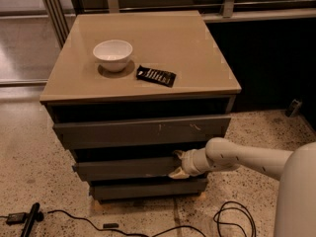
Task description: Open middle drawer
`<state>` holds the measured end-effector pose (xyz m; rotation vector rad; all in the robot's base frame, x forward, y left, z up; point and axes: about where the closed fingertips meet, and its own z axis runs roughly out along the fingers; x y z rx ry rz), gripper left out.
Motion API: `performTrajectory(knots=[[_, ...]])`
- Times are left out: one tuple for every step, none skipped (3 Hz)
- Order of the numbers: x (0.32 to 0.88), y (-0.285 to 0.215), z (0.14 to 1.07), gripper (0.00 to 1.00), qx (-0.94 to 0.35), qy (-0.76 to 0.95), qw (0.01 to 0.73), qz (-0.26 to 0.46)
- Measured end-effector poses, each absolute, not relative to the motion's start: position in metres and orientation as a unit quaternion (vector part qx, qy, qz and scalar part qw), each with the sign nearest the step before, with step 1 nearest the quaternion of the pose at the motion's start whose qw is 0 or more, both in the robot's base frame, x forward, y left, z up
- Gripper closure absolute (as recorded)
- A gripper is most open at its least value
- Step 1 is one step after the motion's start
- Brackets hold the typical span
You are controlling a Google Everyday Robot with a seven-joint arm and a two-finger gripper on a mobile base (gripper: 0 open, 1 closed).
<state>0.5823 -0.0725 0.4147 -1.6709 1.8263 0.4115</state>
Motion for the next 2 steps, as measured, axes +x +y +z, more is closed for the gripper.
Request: performTrajectory(knots=[[0.5801,-0.0735,0.4190,0.73,-0.633,0.691,0.311,0.155],[0.5801,-0.0735,0.4246,0.96,-0.633,0.691,0.311,0.155]])
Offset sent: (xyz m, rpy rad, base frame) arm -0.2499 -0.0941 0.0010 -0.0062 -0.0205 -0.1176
